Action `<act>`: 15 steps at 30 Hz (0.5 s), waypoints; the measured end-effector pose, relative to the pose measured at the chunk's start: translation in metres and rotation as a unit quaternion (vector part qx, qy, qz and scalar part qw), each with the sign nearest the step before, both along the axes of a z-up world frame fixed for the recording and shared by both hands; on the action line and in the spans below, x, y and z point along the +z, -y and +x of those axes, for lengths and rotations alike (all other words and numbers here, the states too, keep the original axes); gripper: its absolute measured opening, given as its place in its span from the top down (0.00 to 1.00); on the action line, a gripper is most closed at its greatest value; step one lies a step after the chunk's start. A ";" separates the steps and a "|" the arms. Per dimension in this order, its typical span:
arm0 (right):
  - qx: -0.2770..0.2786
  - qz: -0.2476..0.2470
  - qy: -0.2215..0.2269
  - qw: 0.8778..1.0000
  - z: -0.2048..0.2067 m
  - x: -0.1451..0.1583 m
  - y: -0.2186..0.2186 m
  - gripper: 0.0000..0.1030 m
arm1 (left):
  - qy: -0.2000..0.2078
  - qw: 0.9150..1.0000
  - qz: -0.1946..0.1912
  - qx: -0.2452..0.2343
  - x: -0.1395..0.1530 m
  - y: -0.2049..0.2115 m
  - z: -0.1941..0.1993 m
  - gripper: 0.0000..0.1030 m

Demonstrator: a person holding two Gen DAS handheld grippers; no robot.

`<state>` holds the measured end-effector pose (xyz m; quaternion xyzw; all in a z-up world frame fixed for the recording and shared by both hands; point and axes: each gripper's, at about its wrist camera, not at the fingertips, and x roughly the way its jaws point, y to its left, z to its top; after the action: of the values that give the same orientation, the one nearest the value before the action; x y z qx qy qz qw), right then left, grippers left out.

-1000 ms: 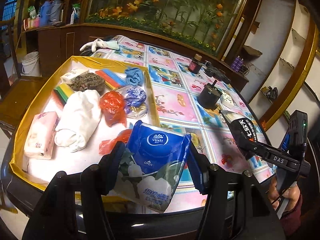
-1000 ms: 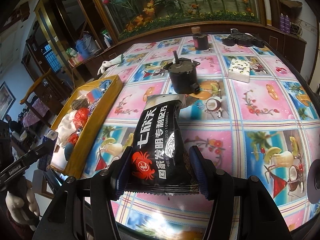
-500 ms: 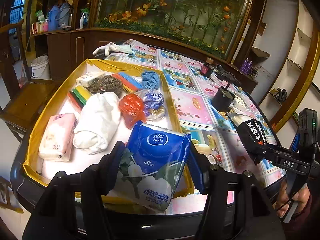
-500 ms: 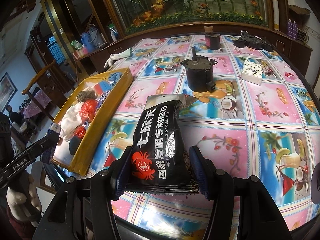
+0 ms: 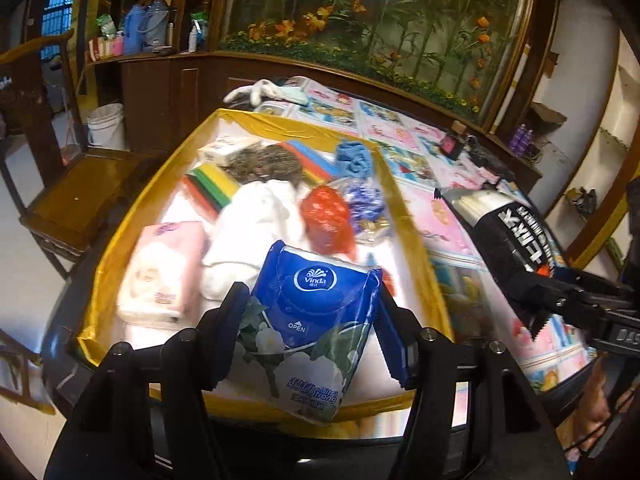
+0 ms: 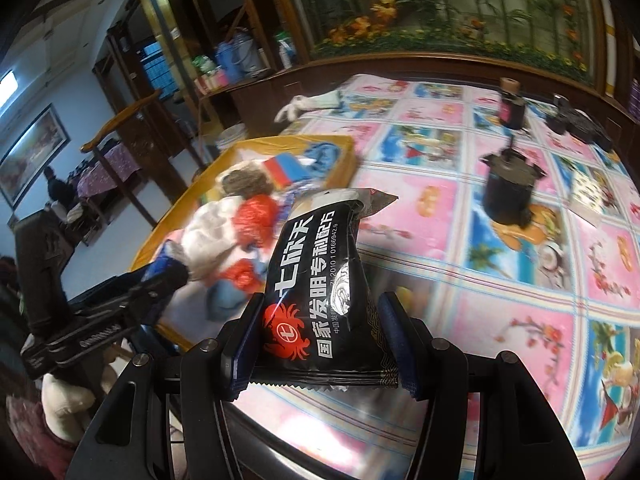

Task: Organize soft objects
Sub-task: 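Carry both packs over the box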

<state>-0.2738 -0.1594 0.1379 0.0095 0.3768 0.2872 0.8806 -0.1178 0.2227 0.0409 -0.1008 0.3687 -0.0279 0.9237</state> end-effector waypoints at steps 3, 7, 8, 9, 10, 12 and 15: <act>0.025 -0.006 0.000 1.000 0.006 0.003 -0.026 0.45 | -0.013 0.999 0.023 0.031 -0.007 -0.011 0.004 0.40; 0.045 -0.025 -0.001 0.999 0.019 0.001 -0.063 0.45 | -0.027 0.999 -0.013 0.029 -0.017 -0.029 0.007 0.40; 0.050 -0.028 -0.005 0.998 0.023 -0.001 -0.072 0.45 | -0.023 0.999 -0.022 0.029 -0.017 -0.032 0.006 0.40; 0.056 -0.028 -0.010 0.998 0.027 -0.004 -0.080 0.45 | -0.016 0.999 -0.029 0.029 -0.015 -0.035 0.004 0.40; 0.062 -0.026 -0.017 0.998 0.032 -0.006 -0.089 0.45 | -0.009 0.999 -0.032 0.030 -0.013 -0.037 0.003 0.39; 0.072 -0.022 -0.030 0.997 0.044 -0.009 -0.106 0.45 | 0.007 0.999 -0.035 0.037 -0.007 -0.041 -0.002 0.34; 0.087 -0.017 -0.048 0.995 0.058 -0.015 -0.125 0.45 | 0.021 0.997 -0.044 0.059 -0.002 -0.053 -0.008 0.33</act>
<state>-0.2158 -0.0344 0.1233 -0.0243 0.4225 0.3554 0.8334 -0.1254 0.2760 0.0391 -0.1619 0.3413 0.0087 0.9259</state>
